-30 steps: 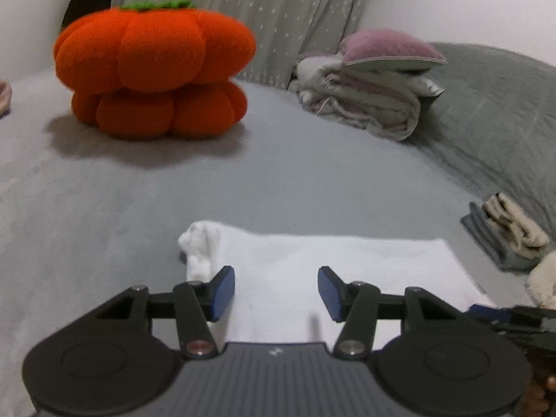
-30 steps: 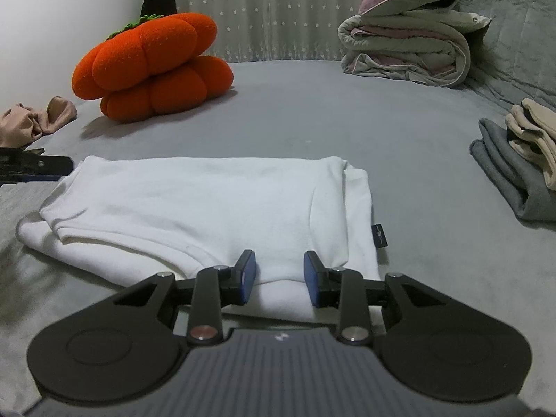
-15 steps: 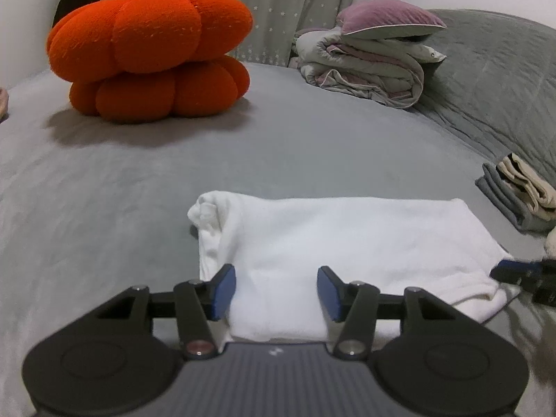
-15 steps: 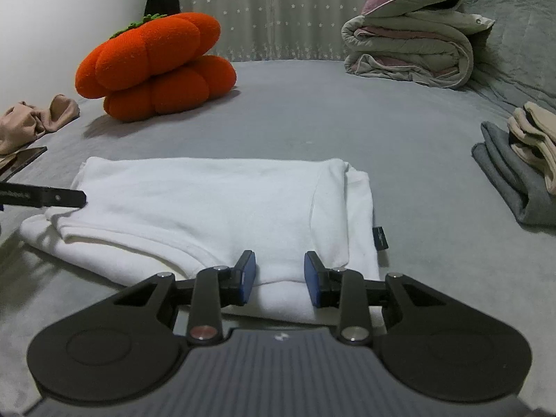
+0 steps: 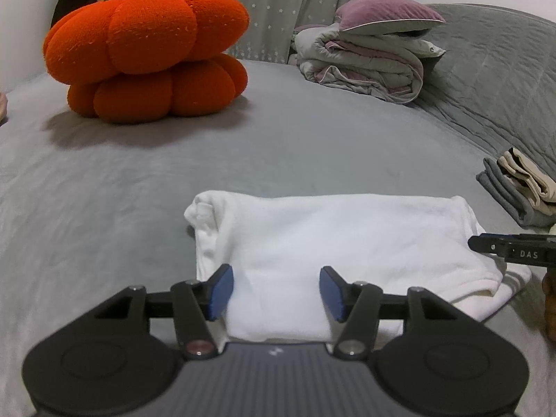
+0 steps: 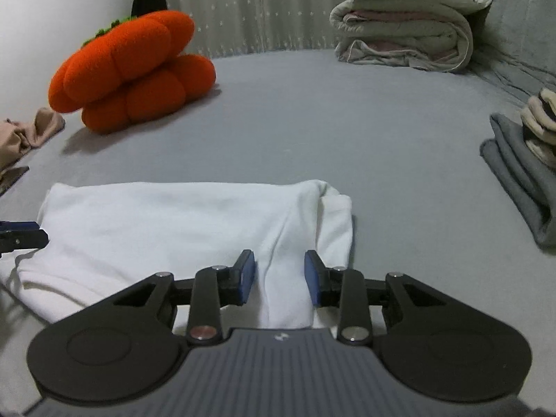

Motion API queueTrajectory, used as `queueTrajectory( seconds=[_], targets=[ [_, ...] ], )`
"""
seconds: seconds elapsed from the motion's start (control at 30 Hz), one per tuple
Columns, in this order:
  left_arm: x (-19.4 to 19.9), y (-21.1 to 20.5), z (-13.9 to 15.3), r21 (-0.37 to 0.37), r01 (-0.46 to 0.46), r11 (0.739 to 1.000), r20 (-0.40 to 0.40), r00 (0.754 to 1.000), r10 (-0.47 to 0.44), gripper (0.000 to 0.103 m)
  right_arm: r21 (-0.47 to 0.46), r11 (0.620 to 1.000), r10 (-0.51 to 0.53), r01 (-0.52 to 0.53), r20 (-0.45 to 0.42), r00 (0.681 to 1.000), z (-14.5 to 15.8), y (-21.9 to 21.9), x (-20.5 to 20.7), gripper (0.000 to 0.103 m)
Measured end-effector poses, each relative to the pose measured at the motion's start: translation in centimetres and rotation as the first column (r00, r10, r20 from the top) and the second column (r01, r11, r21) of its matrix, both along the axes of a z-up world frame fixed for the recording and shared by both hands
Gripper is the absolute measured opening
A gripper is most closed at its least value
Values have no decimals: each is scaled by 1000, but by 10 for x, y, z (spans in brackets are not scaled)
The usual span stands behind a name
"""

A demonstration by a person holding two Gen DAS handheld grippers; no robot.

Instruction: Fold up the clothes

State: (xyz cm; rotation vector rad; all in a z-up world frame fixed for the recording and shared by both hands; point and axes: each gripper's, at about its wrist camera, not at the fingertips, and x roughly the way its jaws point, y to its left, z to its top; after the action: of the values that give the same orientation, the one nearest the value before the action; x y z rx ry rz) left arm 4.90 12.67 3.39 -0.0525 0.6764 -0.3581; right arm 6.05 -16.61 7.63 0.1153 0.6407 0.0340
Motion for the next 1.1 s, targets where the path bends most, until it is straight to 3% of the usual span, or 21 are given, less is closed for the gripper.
queueTrajectory(
  seconds=[0.13, 0.2, 0.37, 0.67, 0.77, 0.9, 1.03, 1.1],
  targets=[
    [0, 3, 4, -17, 0, 1000, -2, 1000, 0, 57, -33, 999, 6, -6, -10, 1000, 9, 4, 0, 37],
    [-1, 5, 10, -48, -2, 999, 7, 1000, 2, 57, -64, 998, 20, -18, 40, 999, 19, 11, -4, 37],
    [3, 4, 20, -96, 8, 995, 56, 998, -2, 57, -50, 998, 43, -41, 47, 998, 24, 14, 13, 36],
    [23, -5, -4, -36, -10, 999, 10, 1000, 10, 57, -37, 998, 40, -41, -27, 999, 4, 5, 36, 39],
    [22, -5, -2, -26, -2, 1000, 9, 1000, 2, 57, -53, 997, 46, -47, -28, 999, 4, 6, 36, 39],
    [18, 2, 7, -75, -31, 997, 0, 1000, 31, 56, -66, 997, 36, -38, -38, 999, 14, 6, 32, 41],
    [6, 4, 19, -110, -12, 994, 43, 999, 16, 57, -59, 996, 64, -65, -11, 998, 33, 13, 9, 43],
    [6, 0, 13, -95, -3, 995, 19, 1000, 5, 57, -59, 995, 83, -84, -21, 996, 34, 16, -2, 44]
  ],
)
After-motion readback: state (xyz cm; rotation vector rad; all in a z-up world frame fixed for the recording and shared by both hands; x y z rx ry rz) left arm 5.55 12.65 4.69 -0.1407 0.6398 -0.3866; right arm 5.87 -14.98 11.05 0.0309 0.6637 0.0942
